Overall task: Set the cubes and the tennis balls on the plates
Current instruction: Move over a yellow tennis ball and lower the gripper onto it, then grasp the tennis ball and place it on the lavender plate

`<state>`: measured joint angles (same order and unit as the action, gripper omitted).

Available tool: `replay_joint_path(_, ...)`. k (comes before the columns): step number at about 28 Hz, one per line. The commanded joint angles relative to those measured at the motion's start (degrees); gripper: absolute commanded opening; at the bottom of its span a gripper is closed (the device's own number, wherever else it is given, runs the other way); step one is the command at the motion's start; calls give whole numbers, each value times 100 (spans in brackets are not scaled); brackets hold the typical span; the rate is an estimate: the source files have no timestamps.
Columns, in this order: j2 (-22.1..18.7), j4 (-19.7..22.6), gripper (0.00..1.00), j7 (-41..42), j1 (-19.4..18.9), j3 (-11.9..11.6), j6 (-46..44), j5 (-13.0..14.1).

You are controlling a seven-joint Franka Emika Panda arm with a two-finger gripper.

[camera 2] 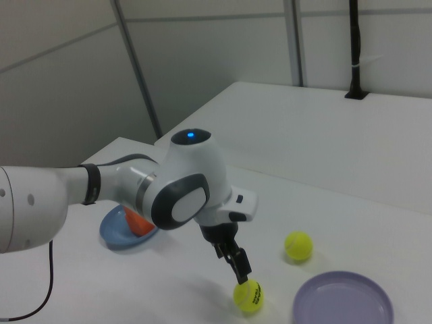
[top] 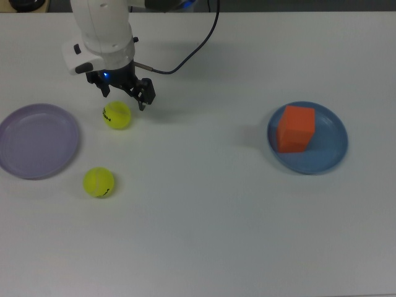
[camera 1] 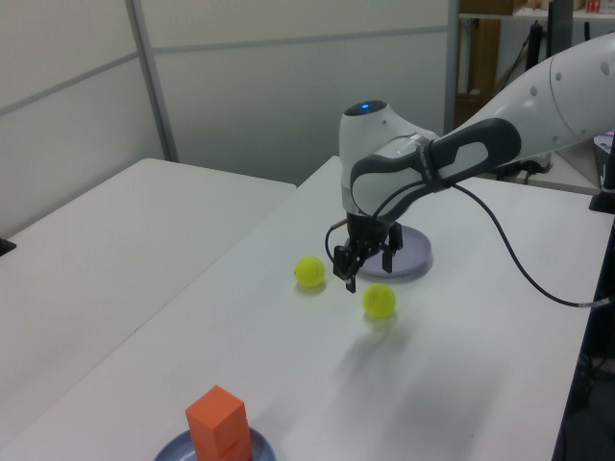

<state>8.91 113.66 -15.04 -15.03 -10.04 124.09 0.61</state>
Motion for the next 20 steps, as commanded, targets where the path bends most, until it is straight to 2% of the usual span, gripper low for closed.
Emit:
replay_joint_path(1, -65, 271, 100, 203, 27, -60, 274, 115)
replay_joint_path(8, 129, 271, 100, 291, 158, -68, 370, 115)
replay_joint_path(14, 366, 253, 100, 353, 159, -174, 537, 106)
replay_joint_path(20, 586, 227, 100, 353, 159, -174, 616, 106)
